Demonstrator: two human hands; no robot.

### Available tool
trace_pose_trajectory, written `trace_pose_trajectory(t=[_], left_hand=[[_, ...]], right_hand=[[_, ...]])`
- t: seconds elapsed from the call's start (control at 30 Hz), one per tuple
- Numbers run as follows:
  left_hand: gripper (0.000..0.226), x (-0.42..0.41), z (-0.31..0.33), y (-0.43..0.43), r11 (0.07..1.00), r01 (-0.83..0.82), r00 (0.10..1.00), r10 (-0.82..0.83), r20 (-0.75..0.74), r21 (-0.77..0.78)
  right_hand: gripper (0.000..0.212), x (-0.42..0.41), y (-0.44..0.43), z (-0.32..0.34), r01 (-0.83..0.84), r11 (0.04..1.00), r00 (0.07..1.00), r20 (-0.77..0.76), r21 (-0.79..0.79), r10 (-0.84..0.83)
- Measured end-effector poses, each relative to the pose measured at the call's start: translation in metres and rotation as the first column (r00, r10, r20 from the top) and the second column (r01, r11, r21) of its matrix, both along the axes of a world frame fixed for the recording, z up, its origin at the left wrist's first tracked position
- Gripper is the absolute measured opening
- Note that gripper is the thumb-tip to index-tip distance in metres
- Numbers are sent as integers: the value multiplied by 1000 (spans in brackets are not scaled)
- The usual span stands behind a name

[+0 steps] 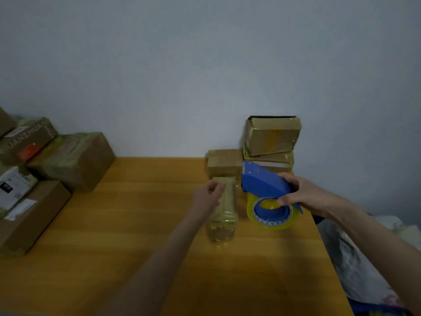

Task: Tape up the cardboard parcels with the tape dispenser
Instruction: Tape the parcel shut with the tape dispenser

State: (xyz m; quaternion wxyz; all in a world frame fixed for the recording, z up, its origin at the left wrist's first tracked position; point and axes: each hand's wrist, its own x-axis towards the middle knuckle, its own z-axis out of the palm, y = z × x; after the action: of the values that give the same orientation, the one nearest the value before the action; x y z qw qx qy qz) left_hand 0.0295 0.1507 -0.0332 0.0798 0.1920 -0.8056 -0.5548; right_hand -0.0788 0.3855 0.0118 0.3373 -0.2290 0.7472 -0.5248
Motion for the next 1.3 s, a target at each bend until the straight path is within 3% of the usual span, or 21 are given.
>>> trace_pose_trajectory(t=[0.03,0.1,0.37,0.53,0.63,0.83,1.07,1.3], left_hand=[[34,-1,15,4,973,13,1000,-16,14,228],[44,-1,36,12,910,71,995,-92,31,408],[18,9,39,22,820,84,991,-129,39,566],[32,14,35,16,767,87,988,-147,42,636],[53,13,32,11,718,45,986,-145,86,694],[17,16,24,5,922,-26,975,-62,214,386],[10,19,11,-8,951,-105,974,38,225,293],[7,25,11,-26,969,-113,967,57,247,219]], right_hand=[[80,1,1,1,-15,1000,1000,-12,-1,15],[78,3,0,3,-41,999,999,-34,-3,41],[77,7,2,-3,-72,997,997,-30,-10,72],[77,7,4,-3,-77,997,996,-39,1,76],[69,6,5,1,-73,997,995,-64,41,75],[54,10,-3,4,-154,970,957,-217,188,194],[70,16,-19,0,-240,912,837,-406,331,368],[75,21,-34,1,-240,889,806,-431,390,407]])
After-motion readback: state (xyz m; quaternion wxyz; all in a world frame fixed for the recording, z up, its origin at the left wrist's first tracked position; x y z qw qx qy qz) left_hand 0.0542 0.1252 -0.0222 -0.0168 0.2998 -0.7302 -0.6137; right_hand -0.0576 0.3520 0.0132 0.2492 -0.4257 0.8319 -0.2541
